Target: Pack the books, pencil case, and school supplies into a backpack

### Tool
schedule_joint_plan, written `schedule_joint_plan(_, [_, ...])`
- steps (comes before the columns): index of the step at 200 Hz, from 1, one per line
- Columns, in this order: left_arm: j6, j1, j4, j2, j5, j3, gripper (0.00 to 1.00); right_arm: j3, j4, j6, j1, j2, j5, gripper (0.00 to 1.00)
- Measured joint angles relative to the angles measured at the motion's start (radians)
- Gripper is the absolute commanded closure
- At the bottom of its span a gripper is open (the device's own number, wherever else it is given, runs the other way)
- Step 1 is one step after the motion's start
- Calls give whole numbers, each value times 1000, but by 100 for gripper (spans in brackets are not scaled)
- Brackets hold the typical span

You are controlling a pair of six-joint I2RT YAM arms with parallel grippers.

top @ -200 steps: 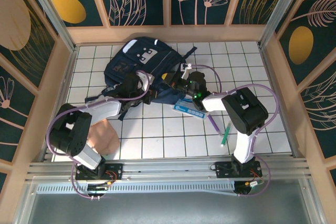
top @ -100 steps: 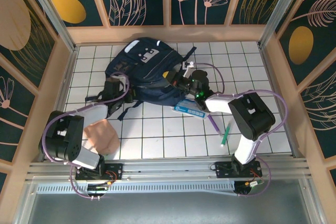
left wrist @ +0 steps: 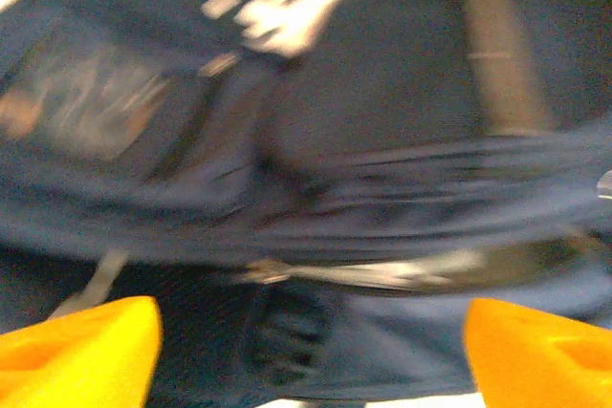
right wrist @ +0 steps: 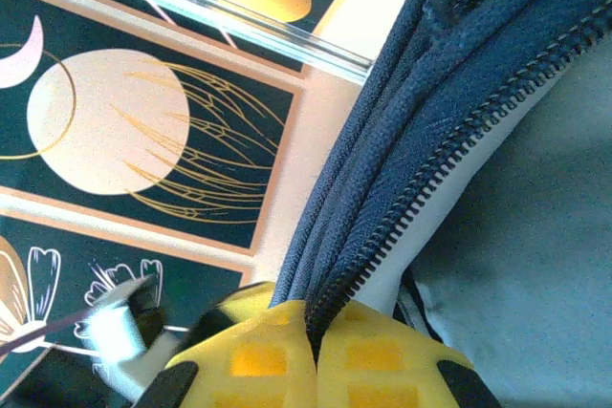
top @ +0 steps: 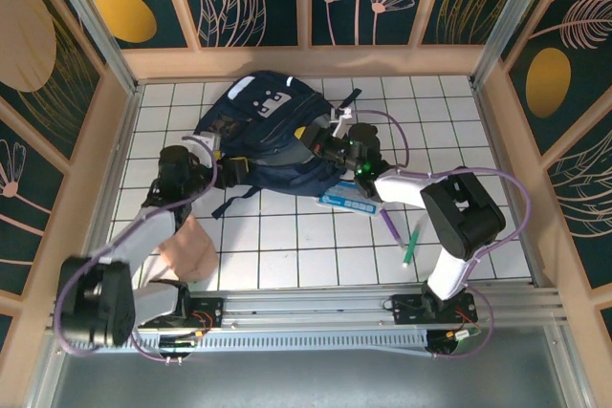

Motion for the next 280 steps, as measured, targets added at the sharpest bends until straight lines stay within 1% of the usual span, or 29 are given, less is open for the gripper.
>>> schedule_joint_plan(4, [36, -12, 3, -31, 20, 3, 9, 4, -1, 0, 3, 0, 1, 100])
schedule_joint_plan(6, [51, -16, 3, -39, 26, 5, 4, 7, -1, 3, 5, 0, 1, 100])
schedule_joint_plan(9, [70, -24, 2, -53, 40, 11, 2, 11, -3, 3, 7, 1, 2, 100])
schedule_joint_plan(20, [162, -46, -5, -74, 69, 48, 1, 27, -3, 10, 17, 5, 5, 100])
schedule_joint_plan(36, [264, -84, -27, -50, 58, 108, 1, 54, -3, 19, 30, 13, 13, 100])
schedule_joint_plan(69, [412, -176, -30, 39, -79, 142, 1, 76, -6, 52, 55, 20, 36, 100])
schedule_joint_plan(86, [472, -200, -36, 122, -153, 180, 1, 77, -11, 61, 71, 20, 55, 100])
schedule_joint_plan(112, [532, -227, -23, 233, -231, 234, 1, 78, -16, 67, 100, 20, 76, 100])
schedule_joint_plan(120, [534, -231, -14, 256, -258, 242, 7, 78, -19, 68, 109, 20, 79, 100])
schedule_joint_plan(125, [539, -234, -9, 268, -277, 246, 17, 78, -19, 68, 113, 20, 79, 98])
schedule_joint_plan(142, [542, -239, -2, 292, -312, 261, 66, 78, -21, 68, 121, 20, 90, 83])
schedule_joint_plan(154, [544, -247, -1, 297, -325, 272, 93, 70, -26, 62, 118, 14, 95, 74])
schedule_joint_plan(158, [546, -248, -1, 297, -330, 275, 100, 63, -27, 52, 117, 8, 89, 71])
schedule_joint_plan(176, [569, -243, 0, 296, -354, 284, 100, 10, -87, -8, 105, -56, 71, 61])
schedule_joint_plan(191, [579, -237, -5, 295, -357, 291, 100, -18, -198, -107, 86, -132, 51, 56])
schedule_joint_plan(218, [584, -208, -29, 295, -336, 316, 100, -29, -465, -395, 64, -289, 82, 52])
schedule_joint_plan(237, [555, -153, -27, 291, -280, 320, 100, -50, -628, -629, 69, -380, 84, 52])
schedule_joint_plan(245, [543, -129, -27, 287, -259, 320, 100, -51, -692, -722, 75, -399, 80, 48])
schedule_joint_plan(255, [534, -101, -26, 278, -238, 320, 100, -48, -759, -843, 98, -405, 71, 44])
schedule_joint_plan(270, [531, -77, -24, 268, -219, 320, 100, -24, -843, -986, 167, -372, 54, 43])
schedule_joint_plan(280, [526, -69, -24, 268, -212, 325, 100, 20, -878, -1032, 223, -319, 46, 43])
